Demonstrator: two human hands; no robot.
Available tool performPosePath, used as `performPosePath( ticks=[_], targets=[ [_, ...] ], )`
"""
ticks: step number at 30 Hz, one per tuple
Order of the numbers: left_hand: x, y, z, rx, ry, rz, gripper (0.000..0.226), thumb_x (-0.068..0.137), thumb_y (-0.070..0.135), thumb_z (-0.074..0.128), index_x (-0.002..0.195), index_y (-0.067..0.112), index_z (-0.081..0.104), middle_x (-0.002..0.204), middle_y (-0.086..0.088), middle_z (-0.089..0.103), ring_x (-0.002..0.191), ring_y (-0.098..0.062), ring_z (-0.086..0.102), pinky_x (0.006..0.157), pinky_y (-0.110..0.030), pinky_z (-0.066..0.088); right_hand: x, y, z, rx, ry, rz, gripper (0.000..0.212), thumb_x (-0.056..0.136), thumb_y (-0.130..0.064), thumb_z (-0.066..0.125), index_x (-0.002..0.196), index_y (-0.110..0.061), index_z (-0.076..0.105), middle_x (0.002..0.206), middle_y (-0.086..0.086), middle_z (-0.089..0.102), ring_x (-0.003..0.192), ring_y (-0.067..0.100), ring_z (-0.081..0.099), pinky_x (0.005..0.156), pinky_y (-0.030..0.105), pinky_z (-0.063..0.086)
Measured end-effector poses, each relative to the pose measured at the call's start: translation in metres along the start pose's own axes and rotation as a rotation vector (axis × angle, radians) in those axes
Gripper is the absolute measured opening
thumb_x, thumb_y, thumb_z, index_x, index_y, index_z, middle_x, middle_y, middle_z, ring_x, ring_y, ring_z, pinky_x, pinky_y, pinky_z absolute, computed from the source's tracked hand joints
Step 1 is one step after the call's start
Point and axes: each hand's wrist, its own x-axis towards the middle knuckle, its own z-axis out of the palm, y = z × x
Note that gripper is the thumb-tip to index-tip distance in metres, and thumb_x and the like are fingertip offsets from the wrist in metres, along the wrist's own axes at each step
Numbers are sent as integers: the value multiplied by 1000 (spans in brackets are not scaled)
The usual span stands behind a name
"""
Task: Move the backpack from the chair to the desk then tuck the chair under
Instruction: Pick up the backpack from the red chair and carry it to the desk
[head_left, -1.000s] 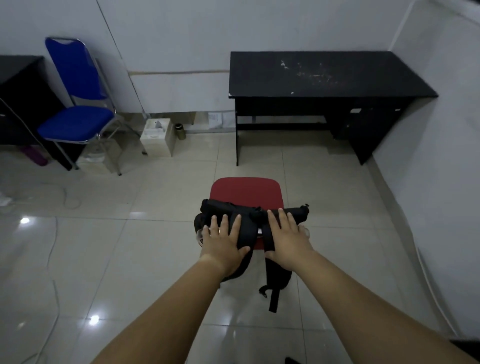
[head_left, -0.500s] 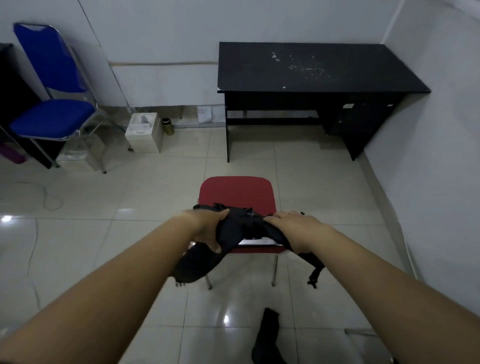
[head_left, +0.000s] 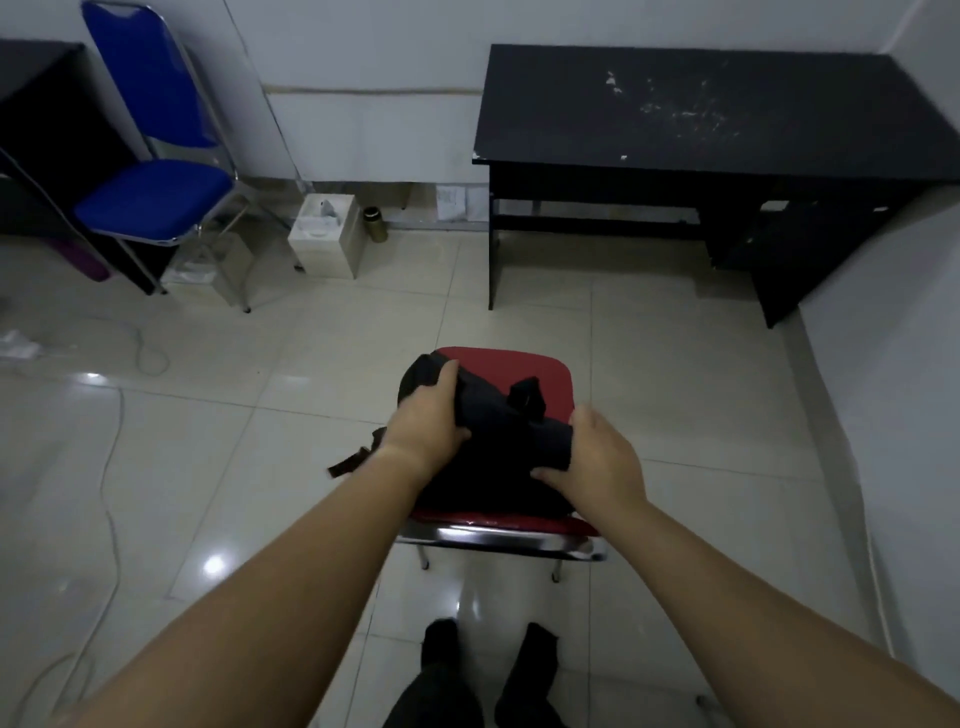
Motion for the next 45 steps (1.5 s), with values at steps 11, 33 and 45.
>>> performPosePath(
  ticks=[11,33,45],
  targets=[
    [39,5,-16,331,-129,59,76,85,73,28,121,15,62,130,-14,52,121,-34,48,100,-48,39,10,3,-3,-96,-356,-255,33,73,-13,68,101,-22,54,91,1,64,82,24,63,62,34,49],
    [66,-45,68,281,-715,-76,79,88,68,38,148,17,31,153,-14,39,137,-36,38,114,-48,31,77,-11,99,-138,-940,506,108,65,-81,50,152,-24,19,156,18,19,139,43,25,111,58,31],
    [84,-77,87,362,-783,-77,72,86,65,46,144,23,41,148,-12,41,136,-35,40,111,-48,36,67,10,92,-40,-634,287,60,81,-50,68,130,-21,49,125,10,62,110,30,58,86,38,52]
  ],
)
